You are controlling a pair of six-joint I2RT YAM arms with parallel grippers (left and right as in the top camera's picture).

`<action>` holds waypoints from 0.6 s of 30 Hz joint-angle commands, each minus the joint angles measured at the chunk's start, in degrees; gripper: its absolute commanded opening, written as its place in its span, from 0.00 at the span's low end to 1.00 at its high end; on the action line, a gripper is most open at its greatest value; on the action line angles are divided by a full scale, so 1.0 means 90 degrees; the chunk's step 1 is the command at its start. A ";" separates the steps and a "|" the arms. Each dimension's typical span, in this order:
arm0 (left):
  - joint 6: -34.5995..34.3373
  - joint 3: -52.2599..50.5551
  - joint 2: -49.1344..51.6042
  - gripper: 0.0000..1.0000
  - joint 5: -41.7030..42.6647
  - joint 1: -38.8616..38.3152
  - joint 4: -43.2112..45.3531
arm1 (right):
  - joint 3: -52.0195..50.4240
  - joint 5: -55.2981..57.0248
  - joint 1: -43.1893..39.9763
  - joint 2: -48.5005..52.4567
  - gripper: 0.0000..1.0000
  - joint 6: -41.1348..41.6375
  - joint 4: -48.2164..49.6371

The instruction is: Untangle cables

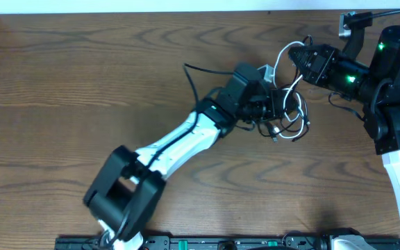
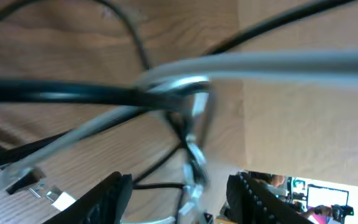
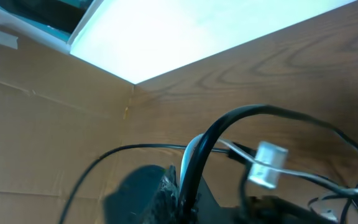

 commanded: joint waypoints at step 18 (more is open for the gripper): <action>-0.0512 0.0056 0.0651 0.54 -0.0644 -0.0221 0.1447 | 0.0078 0.0032 0.0219 -0.0010 0.01 -0.0100 -0.0092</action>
